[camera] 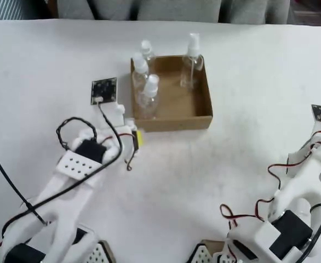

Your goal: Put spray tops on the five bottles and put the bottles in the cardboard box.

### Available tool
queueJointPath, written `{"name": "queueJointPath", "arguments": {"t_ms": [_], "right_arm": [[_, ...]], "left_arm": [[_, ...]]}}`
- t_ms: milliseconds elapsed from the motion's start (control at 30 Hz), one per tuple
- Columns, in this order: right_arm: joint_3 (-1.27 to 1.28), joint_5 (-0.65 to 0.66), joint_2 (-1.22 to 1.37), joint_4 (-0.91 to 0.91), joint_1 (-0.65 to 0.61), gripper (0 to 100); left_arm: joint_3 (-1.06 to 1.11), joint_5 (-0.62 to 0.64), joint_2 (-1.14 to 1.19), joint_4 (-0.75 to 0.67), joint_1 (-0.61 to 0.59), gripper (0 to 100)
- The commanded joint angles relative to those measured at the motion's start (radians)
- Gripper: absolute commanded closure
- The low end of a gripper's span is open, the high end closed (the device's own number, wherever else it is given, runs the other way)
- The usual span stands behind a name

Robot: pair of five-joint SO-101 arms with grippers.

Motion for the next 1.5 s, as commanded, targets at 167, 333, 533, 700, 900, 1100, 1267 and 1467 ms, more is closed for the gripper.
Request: {"name": "queueJointPath", "arguments": {"t_ms": [167, 333, 533, 700, 900, 1100, 1267, 1467], "right_arm": [[-0.028, 0.006, -0.030, 0.008, -0.041, 72.2], [-0.018, 0.005, -0.022, 0.007, -0.048, 72.2], [-0.026, 0.006, 0.091, -0.054, -0.042, 72.2], [-0.028, 0.006, 0.133, -0.076, -0.045, 72.3], [-0.057, 0.006, 0.142, -0.076, -0.048, 76.6], [-0.064, 0.061, 0.142, -0.076, -0.051, 88.7], [-0.064, 0.129, 0.142, -0.071, -0.061, 88.2], [-0.084, 0.140, 0.131, -0.067, -0.067, 77.2]], "left_arm": [[-0.003, -0.008, -0.044, -0.023, -0.007, 98], [-0.003, -0.008, -0.044, -0.023, -0.012, 98], [-0.003, -0.008, -0.044, -0.023, -0.012, 98], [-0.003, -0.008, -0.044, -0.023, -0.012, 98], [-0.003, -0.008, -0.044, -0.023, -0.012, 98], [-0.003, -0.008, -0.044, -0.023, -0.012, 98], [-0.003, -0.008, -0.044, -0.023, -0.012, 98], [-0.003, -0.008, -0.044, -0.023, -0.012, 98]]}}
